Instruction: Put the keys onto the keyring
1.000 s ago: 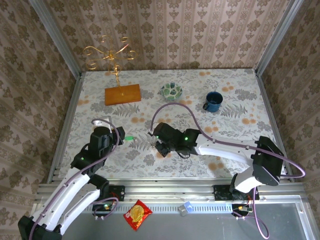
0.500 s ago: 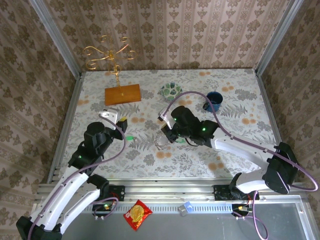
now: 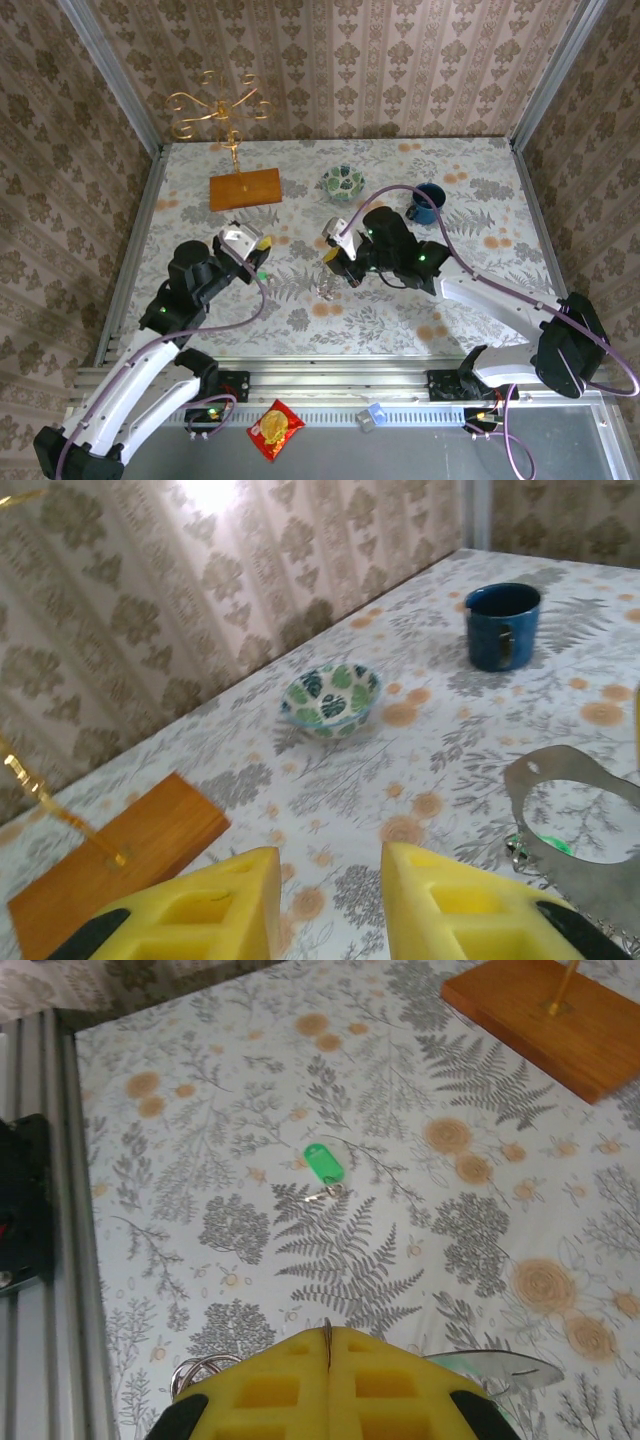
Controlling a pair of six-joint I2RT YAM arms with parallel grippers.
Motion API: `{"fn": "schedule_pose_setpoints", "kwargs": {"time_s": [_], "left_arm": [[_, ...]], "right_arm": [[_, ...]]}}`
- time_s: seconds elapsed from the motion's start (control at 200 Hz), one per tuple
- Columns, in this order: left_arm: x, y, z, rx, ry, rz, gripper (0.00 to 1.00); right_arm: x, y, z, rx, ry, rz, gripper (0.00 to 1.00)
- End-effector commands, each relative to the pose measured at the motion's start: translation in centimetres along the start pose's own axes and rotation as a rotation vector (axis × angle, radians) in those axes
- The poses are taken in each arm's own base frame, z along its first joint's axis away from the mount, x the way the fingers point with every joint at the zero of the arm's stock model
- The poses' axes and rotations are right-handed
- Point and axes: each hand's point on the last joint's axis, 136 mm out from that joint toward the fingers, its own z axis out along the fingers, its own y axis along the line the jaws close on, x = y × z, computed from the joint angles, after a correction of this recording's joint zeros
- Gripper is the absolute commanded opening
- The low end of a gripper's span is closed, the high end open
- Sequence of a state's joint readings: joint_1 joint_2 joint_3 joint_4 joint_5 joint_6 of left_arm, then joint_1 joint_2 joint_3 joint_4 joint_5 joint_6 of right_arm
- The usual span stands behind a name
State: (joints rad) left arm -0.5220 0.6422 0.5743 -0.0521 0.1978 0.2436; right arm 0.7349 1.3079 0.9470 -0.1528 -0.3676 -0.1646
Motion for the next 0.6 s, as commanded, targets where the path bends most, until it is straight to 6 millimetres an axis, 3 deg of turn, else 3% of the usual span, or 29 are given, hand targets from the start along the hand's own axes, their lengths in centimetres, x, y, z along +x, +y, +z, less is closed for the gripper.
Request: {"fn": "schedule_pose_setpoints", "kwargs": {"time_s": [0.0,0.09,0.185,0.4,0.595], "left_arm": [[0.2,-3.4,0.3,0.176,-0.080,0.110,0.31],[1.0,-5.5,0.3,0.276,-0.130,0.177,0.26],[1.1,-6.2,0.5,0.317,-0.146,0.180,0.23],[1.2,-9.3,0.2,0.535,-0.153,0.152,0.21],[1.9,-10.8,0.2,0.641,-0.133,0.126,0.21]], "right_arm": [[-2.4,1.5,-1.1,-0.085,-0.101,-0.079,0.00],[-2.4,1.8,-1.2,-0.107,-0.104,-0.087,0.00],[-2.5,2.1,-1.3,-0.128,-0.104,-0.095,0.00],[-2.5,2.6,-1.1,-0.159,-0.102,-0.120,0.00],[-2.3,3.2,-0.9,-0.191,-0.087,-0.142,0.00]]}}
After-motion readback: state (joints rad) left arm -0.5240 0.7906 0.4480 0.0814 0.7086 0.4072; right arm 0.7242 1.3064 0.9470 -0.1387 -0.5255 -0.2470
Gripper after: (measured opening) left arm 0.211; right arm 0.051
